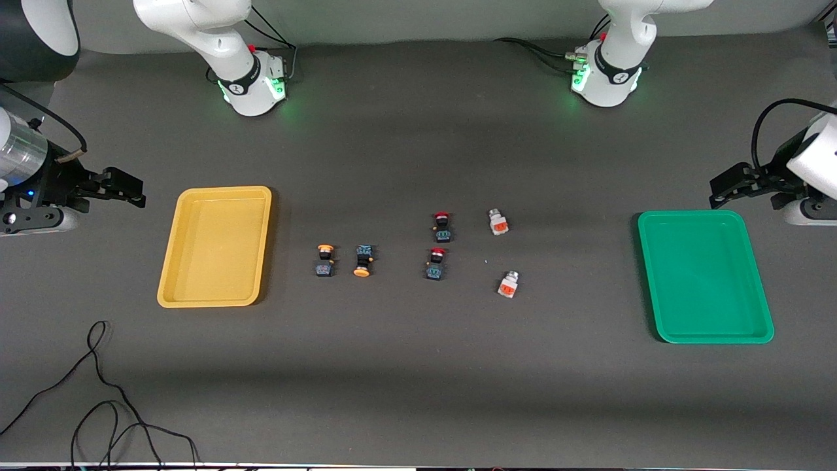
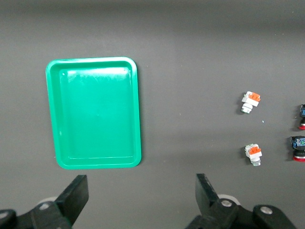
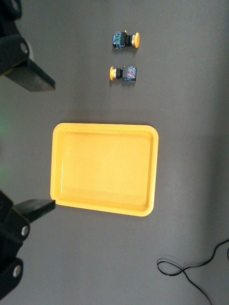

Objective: Place green and yellow buttons in trays

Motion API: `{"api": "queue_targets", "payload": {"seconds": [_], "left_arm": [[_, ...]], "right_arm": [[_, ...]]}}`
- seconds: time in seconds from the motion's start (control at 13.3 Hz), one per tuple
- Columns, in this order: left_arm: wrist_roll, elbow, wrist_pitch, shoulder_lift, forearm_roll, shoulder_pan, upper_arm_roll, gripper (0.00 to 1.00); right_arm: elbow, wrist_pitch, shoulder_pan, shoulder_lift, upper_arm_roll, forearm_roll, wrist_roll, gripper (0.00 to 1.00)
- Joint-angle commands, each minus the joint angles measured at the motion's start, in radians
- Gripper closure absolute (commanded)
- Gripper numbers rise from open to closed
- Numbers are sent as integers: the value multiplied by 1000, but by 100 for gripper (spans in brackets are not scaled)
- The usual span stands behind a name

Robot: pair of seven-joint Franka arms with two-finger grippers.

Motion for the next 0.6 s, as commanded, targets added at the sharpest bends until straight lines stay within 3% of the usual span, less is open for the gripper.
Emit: {"api": "queue_targets", "payload": {"seconds": [0.0,0.53], "left_arm": [[0,-9,2,-20,-5,0,0,0],[-3,-10,15,-21,-3,-1,-1,0]], "right_arm": [[16,0,4,8,-7,12,14,0],[24,0,7,13,-3,15,12,0]]}}
